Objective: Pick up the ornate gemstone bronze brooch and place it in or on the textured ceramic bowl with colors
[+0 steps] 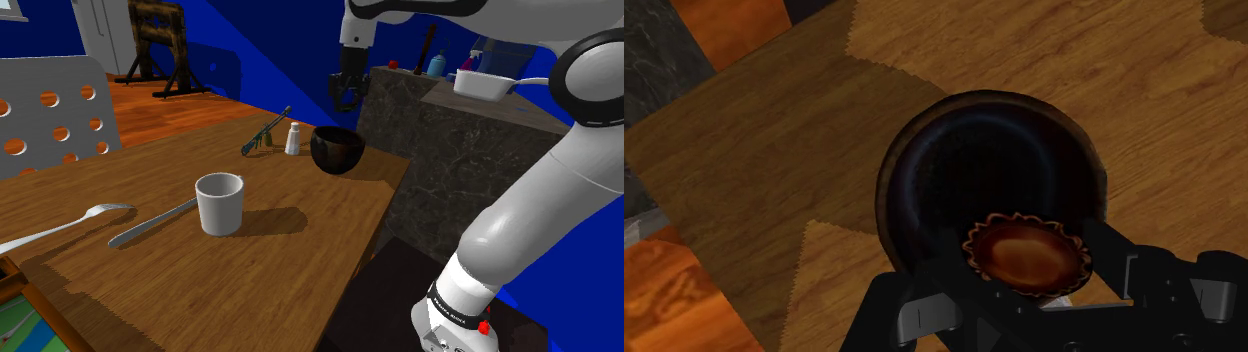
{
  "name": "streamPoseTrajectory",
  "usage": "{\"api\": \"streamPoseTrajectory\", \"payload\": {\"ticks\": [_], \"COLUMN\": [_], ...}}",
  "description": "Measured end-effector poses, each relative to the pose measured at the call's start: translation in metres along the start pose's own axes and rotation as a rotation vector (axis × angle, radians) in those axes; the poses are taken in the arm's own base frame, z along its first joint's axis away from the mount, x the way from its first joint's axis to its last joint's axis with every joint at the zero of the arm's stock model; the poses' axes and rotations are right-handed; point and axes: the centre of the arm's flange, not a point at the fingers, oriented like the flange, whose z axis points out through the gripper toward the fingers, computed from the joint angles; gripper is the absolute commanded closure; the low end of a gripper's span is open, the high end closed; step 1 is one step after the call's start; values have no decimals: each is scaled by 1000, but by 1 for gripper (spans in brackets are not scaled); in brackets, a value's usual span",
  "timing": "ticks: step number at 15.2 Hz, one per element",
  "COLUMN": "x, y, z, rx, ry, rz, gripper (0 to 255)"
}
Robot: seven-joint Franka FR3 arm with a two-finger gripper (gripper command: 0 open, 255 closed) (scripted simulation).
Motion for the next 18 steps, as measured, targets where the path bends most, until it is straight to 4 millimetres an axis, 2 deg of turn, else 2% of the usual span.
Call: {"api": "streamPoseTrajectory", "payload": {"ticks": [12, 18], "x": [8, 7], "y": [-2, -1], "z": [63, 70], "rx": [0, 0], "ry": [0, 1], "rz": [-1, 0], "gripper": [255, 255]}}
